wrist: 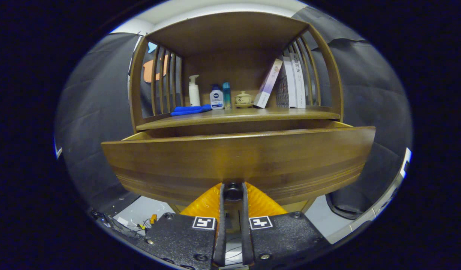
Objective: Pull open the drawer, take out the items inside it, and place them on the countertop above the cabinet.
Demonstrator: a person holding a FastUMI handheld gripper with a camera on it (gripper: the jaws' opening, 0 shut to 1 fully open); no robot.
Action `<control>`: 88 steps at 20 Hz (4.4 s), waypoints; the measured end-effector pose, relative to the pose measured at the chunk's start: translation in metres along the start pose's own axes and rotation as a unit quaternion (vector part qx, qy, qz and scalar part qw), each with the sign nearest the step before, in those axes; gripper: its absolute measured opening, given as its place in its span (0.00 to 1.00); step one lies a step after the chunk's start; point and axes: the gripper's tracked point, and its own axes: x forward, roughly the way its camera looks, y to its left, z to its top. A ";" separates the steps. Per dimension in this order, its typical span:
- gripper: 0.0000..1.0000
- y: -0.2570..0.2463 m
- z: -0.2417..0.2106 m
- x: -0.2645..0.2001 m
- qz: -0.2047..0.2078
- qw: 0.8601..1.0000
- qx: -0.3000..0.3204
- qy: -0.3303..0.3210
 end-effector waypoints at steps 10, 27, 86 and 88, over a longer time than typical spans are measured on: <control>0.20 0.001 -0.001 -0.002 0.012 1.000 -0.012 0.016; 0.72 0.037 0.085 -0.042 0.104 0.994 0.018 0.034; 0.18 -0.017 0.162 0.087 0.021 0.954 -0.061 0.294; 0.18 -0.019 0.178 0.088 0.021 0.957 -0.064 0.283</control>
